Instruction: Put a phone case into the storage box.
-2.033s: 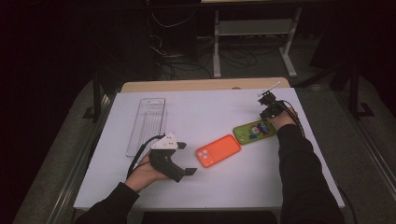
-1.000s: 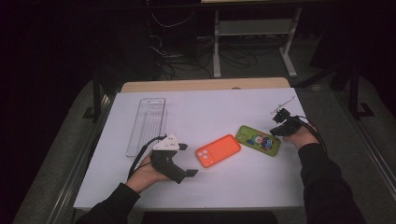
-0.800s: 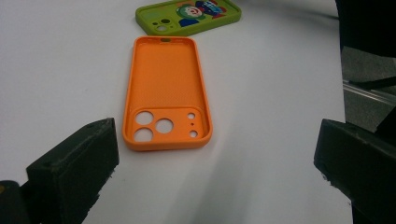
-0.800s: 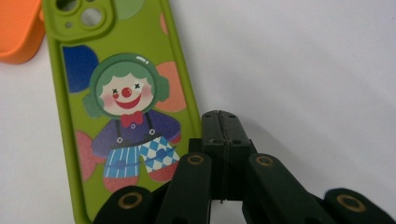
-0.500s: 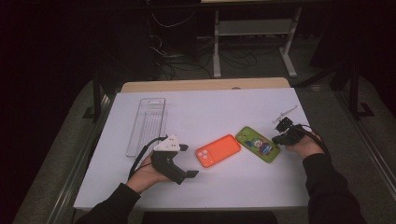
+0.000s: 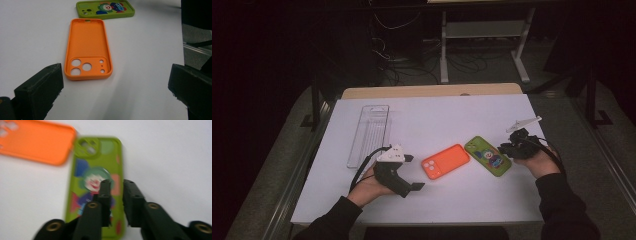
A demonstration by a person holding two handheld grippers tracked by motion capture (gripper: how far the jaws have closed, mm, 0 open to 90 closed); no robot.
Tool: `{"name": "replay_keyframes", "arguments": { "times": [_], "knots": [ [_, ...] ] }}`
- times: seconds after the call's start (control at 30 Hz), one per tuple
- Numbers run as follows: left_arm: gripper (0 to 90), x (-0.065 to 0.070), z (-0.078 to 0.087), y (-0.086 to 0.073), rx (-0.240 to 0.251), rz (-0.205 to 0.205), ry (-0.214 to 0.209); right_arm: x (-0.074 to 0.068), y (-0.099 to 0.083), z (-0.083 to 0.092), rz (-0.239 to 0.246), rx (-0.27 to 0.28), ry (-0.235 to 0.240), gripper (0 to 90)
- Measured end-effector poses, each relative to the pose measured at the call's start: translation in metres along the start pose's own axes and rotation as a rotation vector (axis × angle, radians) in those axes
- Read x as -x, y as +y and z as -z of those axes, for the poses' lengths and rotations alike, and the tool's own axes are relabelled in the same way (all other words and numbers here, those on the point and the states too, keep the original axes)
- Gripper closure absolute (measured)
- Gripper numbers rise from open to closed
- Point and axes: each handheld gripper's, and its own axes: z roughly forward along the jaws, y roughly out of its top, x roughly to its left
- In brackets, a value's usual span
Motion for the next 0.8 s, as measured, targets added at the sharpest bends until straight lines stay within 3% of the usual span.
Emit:
{"name": "replay_keyframes", "arguments": {
  "times": [0.03,0.17,0.2,0.33,0.4,0.63,0.73,0.8],
  "knots": [
    [0.0,-0.001,0.001,0.000,-0.016,-0.021,0.002,-0.004,0.000,0.002,-0.004,0.019,0.010,68.0],
    [0.0,-0.001,0.001,0.000,-0.013,-0.019,0.001,-0.026,0.000,0.009,-0.037,0.094,0.084,50.7],
    [0.0,-0.001,0.001,0.000,-0.015,-0.018,0.001,-0.026,0.000,0.009,-0.037,0.094,0.084,50.7],
    [0.0,-0.001,0.000,0.000,-0.021,-0.017,-0.002,-0.043,-0.003,0.008,-0.011,0.131,0.101,35.7],
    [0.0,-0.001,0.000,0.000,-0.021,-0.019,-0.004,-0.053,-0.007,0.007,-0.020,0.165,0.143,25.1],
    [0.0,-0.003,0.002,-0.001,-0.018,-0.013,-0.004,-0.070,-0.017,0.005,0.003,0.204,0.153,13.3],
    [0.0,-0.003,0.002,0.000,-0.019,-0.013,-0.003,-0.078,-0.024,0.000,0.022,0.211,0.153,9.7],
    [0.0,-0.003,0.001,0.000,-0.015,-0.007,-0.003,-0.082,-0.028,-0.003,0.010,0.197,0.167,4.6]
  ]
}}
